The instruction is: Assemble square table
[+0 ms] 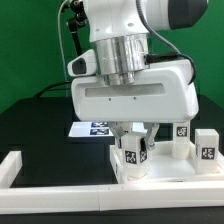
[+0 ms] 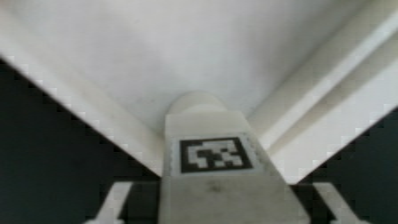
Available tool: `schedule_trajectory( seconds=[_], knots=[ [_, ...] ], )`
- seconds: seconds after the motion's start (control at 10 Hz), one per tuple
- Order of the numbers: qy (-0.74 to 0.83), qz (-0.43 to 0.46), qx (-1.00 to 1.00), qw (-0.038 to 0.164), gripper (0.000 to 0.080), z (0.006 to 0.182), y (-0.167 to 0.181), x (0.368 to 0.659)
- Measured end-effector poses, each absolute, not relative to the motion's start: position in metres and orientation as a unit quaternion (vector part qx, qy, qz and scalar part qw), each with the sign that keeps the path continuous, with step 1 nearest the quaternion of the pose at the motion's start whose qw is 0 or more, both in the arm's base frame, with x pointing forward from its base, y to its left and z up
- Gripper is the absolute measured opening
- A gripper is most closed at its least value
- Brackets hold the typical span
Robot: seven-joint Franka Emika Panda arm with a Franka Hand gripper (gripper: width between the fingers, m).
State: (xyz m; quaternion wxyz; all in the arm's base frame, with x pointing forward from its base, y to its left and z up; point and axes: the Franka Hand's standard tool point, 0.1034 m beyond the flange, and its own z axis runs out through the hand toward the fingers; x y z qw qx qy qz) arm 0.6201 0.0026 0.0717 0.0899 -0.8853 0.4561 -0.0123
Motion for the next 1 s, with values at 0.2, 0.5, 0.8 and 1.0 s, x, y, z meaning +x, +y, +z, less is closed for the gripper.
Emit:
schedule_trajectory(
  seconds=[0.2, 0.5, 0.8, 1.0],
  knots=[
    [0.622, 0.028, -0.774, 0.117, 0.0296, 0.0720, 0.0089, 0.6192],
    [0.682, 0.039, -0.720, 0.122, 0.0296, 0.0723, 0.0105, 0.6200],
    [0.579, 0.019, -0.808, 0.112, 0.0561, 0.0727, 0.0102, 0.6202],
    [0.441, -0.001, -0.892, 0.102, 0.0622, 0.0743, 0.0107, 0.6217]
  ],
)
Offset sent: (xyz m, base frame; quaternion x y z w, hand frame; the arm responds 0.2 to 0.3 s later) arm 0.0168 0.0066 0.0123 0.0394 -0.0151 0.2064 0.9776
